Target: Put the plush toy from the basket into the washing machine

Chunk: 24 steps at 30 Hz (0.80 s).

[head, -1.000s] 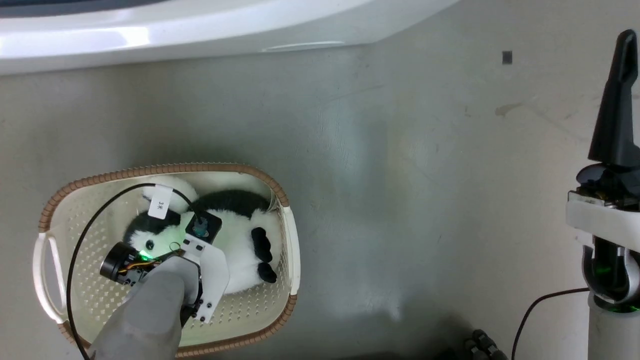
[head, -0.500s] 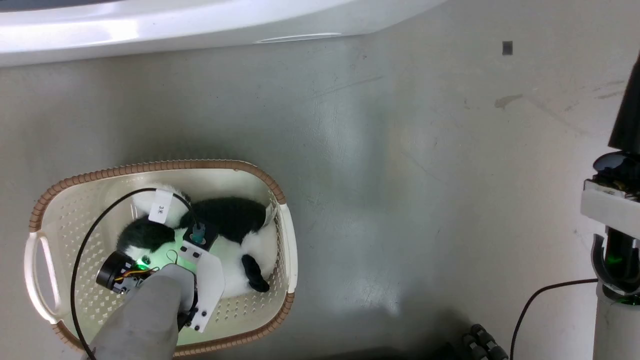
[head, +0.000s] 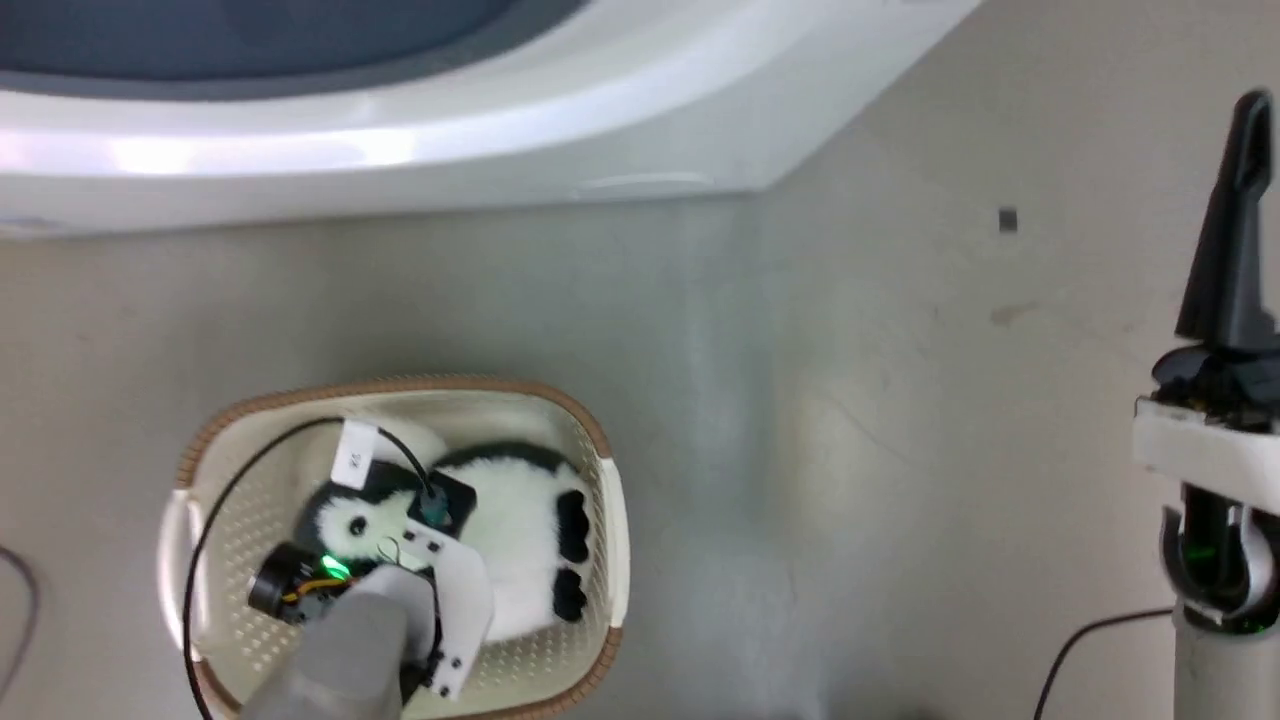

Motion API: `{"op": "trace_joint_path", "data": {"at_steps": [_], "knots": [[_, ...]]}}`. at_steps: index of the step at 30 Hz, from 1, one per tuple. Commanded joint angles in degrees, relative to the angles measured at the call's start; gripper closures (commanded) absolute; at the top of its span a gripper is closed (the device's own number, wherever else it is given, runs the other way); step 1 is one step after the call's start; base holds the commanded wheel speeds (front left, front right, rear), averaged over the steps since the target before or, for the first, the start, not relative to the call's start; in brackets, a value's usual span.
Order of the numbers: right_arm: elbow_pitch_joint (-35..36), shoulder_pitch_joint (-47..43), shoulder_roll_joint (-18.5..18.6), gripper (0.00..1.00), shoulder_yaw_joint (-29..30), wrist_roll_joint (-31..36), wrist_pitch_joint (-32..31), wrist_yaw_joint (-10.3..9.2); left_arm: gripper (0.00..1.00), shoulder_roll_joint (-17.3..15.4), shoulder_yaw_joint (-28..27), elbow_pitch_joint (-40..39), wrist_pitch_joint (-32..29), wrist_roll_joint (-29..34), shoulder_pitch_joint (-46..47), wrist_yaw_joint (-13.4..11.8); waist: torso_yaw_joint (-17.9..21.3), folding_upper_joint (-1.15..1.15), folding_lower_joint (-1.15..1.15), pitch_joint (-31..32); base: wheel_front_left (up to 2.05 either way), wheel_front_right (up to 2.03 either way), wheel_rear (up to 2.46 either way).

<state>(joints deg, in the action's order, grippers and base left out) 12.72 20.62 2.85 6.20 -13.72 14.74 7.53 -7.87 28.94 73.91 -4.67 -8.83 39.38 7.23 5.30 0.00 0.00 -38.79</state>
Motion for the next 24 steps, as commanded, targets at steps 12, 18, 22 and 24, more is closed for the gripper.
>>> {"op": "trace_joint_path", "data": {"at_steps": [12,18,22,24], "knots": [[-3.1,-8.0,0.0,0.0,0.3,1.7,0.3,-0.04,1.0,3.1,3.0,0.0,7.3,-2.7,-7.1,0.2,-5.3,0.0,0.0,15.8,0.0,0.0,0.0],[-3.9,-11.5,0.0,0.0,0.6,2.4,0.3,-0.04,1.0,3.9,4.5,-0.6,12.2,-4.3,-9.7,0.2,-7.2,0.0,0.0,21.1,0.0,0.0,0.0],[-4.1,-13.6,0.0,0.0,1.0,2.8,0.3,-0.04,1.0,4.2,5.0,-0.9,15.1,-5.5,-10.9,0.2,-8.4,0.0,0.0,24.0,0.0,0.0,0.0],[-4.1,-14.6,0.0,0.0,1.2,2.9,0.3,-0.04,1.0,4.4,5.1,-1.3,16.1,-6.1,-11.3,0.2,-9.0,0.0,0.0,25.2,0.0,0.0,0.0]]}}
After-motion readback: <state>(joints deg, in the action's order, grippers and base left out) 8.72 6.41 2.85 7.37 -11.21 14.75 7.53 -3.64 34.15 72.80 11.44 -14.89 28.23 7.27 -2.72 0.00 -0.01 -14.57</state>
